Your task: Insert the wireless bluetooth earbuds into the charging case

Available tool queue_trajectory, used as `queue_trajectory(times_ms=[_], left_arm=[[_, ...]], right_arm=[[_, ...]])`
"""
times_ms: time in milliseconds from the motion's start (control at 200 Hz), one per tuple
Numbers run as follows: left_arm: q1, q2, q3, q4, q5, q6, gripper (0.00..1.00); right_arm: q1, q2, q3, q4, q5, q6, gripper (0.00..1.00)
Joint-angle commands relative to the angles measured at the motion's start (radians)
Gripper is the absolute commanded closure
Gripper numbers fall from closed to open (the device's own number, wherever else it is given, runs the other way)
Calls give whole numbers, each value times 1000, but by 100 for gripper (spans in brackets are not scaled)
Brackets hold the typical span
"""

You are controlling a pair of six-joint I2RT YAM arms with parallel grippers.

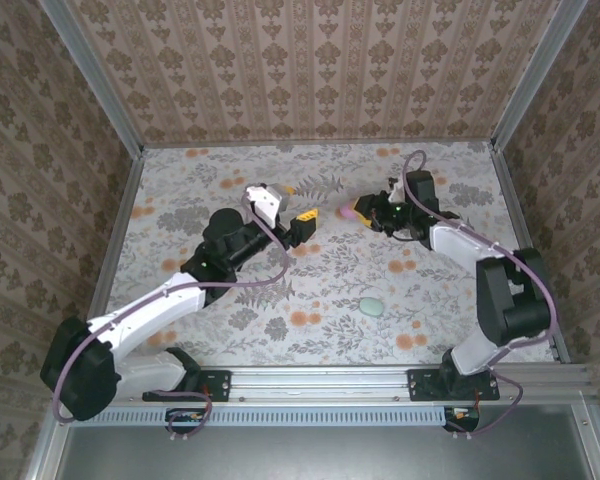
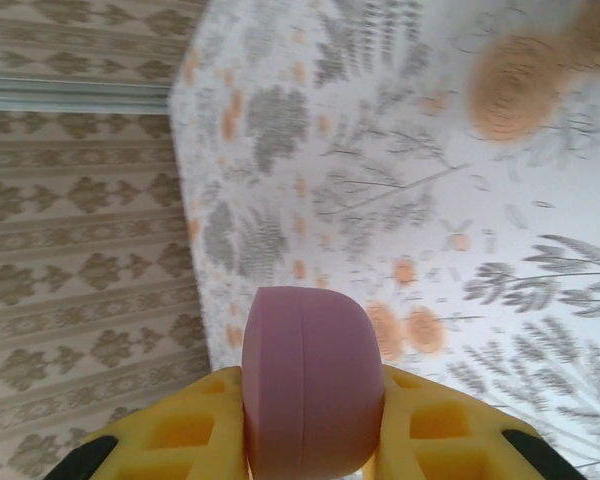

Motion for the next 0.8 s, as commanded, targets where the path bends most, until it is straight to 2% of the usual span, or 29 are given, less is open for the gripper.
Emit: queue_trajectory(times_ms=[0,155,265,590,795], left_arm=[[-5,-49,-11,-90,-38,-3,24],[-5,-100,-16,-152,-72,-25,24],[-5,-125,-21,-180,-81,-31,24],[-5,-127,-21,-187,-87,-27,24],[-5,-136,-24,-194,-92,-22,24]], right_arm=[[-3,95,42,2,0,-43,76],[0,225,101,25,-10,-30,79],[7,293,148,27,0,-33,76],[34,386,185,36,38,-43,74],[34,374,166,-3,59,-83,63]])
